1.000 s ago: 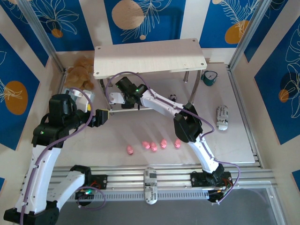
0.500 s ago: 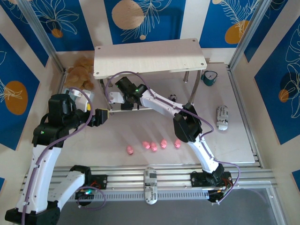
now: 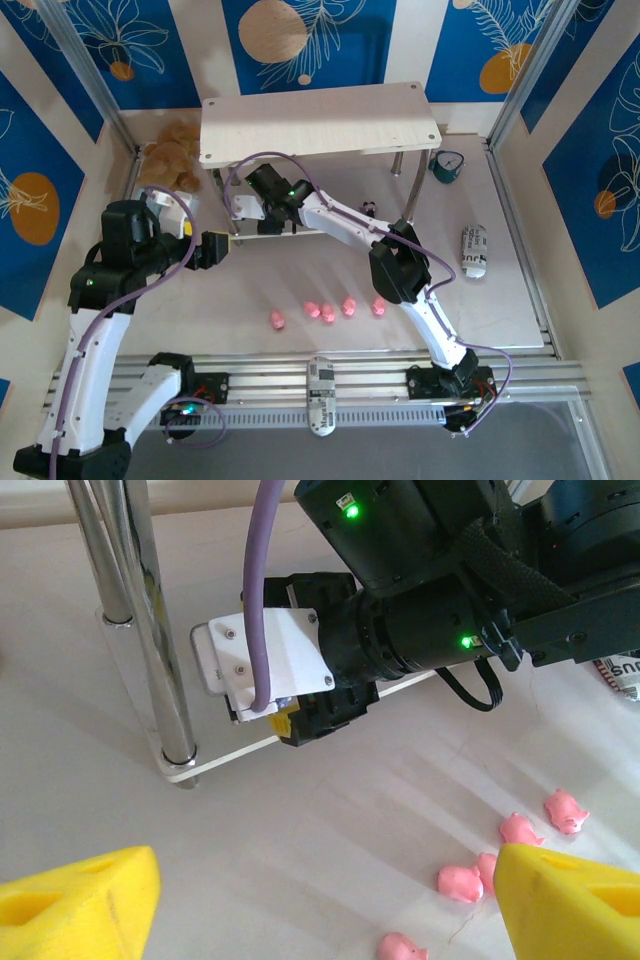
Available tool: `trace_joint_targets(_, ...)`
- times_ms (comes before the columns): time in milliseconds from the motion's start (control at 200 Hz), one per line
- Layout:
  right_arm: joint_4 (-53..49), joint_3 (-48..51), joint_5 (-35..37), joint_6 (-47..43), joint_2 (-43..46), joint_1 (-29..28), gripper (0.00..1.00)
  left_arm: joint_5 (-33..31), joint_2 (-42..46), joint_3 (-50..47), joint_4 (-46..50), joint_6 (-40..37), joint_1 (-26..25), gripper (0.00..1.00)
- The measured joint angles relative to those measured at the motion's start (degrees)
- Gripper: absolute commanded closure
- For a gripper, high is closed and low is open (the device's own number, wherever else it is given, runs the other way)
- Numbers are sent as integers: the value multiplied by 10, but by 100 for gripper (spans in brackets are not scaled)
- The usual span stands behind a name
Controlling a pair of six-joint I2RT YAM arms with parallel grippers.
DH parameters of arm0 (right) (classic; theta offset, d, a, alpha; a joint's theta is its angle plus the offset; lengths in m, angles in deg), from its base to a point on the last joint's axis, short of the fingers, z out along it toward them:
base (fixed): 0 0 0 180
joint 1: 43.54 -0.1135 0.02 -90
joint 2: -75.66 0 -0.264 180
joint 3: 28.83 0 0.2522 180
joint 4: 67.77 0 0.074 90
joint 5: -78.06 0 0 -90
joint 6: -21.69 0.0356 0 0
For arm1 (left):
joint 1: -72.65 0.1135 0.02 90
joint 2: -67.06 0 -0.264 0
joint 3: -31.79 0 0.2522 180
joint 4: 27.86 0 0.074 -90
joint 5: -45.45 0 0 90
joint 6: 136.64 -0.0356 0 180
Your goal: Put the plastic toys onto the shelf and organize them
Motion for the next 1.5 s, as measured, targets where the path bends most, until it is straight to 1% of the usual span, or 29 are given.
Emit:
trace_joint_targets(370,24,11,20,0,2,-4,23,7,0,0,0,0,4,14)
trace_joint_targets(850,41,50,24,0,41,-12,23,12,1,-6,0,0,5,14)
trace_joint_targets(910,45,53,26,0,43,-13,23,12,2,-6,0,0,5,14)
trace_joint_targets(945,49,53,28,0,43,-14,21,12,2,-7,0,0,5,14)
trace_joint_targets(1141,68,63,41,0,44,-14,20,12,2,-7,0,0,6,14)
trace_joint_targets(1501,81,106,43,1,96,-23,20,15,2,-7,0,0,7,13)
